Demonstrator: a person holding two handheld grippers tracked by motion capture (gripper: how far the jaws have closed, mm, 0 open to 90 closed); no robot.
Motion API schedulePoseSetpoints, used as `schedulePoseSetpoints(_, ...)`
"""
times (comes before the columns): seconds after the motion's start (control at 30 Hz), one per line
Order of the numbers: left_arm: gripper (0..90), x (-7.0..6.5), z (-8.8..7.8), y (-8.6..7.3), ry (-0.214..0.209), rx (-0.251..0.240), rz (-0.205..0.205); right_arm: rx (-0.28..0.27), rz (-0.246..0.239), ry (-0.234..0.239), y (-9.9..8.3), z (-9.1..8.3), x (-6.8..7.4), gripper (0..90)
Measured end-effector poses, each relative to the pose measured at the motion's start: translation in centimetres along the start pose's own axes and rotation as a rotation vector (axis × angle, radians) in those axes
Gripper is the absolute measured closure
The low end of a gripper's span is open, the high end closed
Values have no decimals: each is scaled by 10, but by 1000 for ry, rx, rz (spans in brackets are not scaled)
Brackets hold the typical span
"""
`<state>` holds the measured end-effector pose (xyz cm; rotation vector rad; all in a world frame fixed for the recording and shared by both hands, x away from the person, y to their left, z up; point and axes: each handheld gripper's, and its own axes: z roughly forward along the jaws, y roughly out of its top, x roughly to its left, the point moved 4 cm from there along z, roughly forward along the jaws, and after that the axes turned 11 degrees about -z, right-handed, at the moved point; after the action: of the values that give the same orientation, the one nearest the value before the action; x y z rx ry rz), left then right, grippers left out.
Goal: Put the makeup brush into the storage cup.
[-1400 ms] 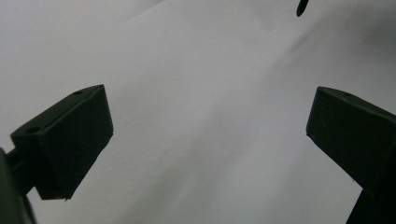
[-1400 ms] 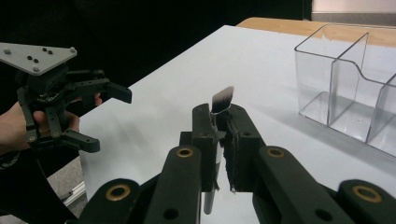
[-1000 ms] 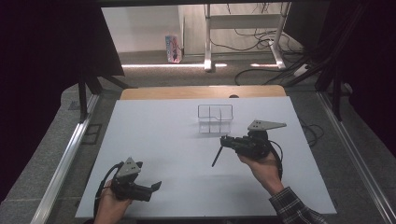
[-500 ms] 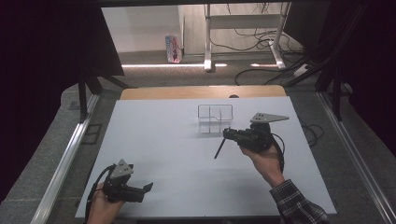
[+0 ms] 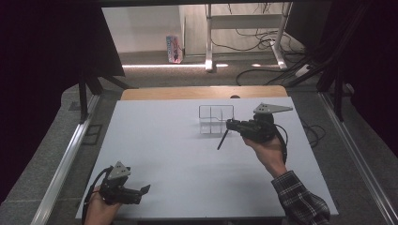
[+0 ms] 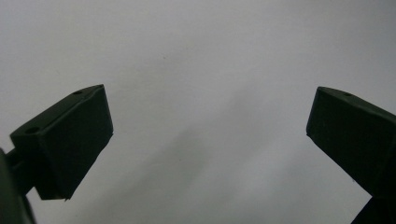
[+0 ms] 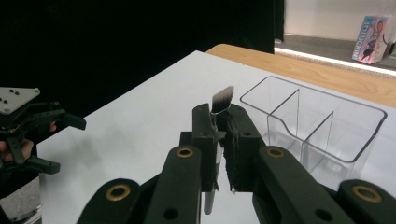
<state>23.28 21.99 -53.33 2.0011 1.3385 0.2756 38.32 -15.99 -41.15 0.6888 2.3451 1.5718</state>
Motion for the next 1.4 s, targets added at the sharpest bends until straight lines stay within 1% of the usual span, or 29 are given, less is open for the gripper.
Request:
schedulePoseSetpoints(0.1, 12, 0, 0, 0, 0, -1, 2, -3, -6, -3, 3, 2, -2, 833)
schedulePoseSetpoints(0.3, 11, 0, 1, 0, -3, 6, -9, -21, 6, -13, 8, 4, -9, 833)
schedulePoseSetpoints(0.53, 11, 0, 1, -1, -7, 10, -4, -46, 17, -26, 17, 3, -17, 833)
schedulePoseSetpoints(0.83, 10, 0, 1, -1, -11, 9, -7, -61, 21, -44, 26, 5, -27, 834)
schedulePoseSetpoints(1.2, 9, 0, 1, -1, -20, 8, -7, -73, 7, -62, 42, 9, -35, 833)
schedulePoseSetpoints(1.4, 9, 0, 2, -1, -20, 13, -1, -79, 2, -81, 50, 10, -41, 834)
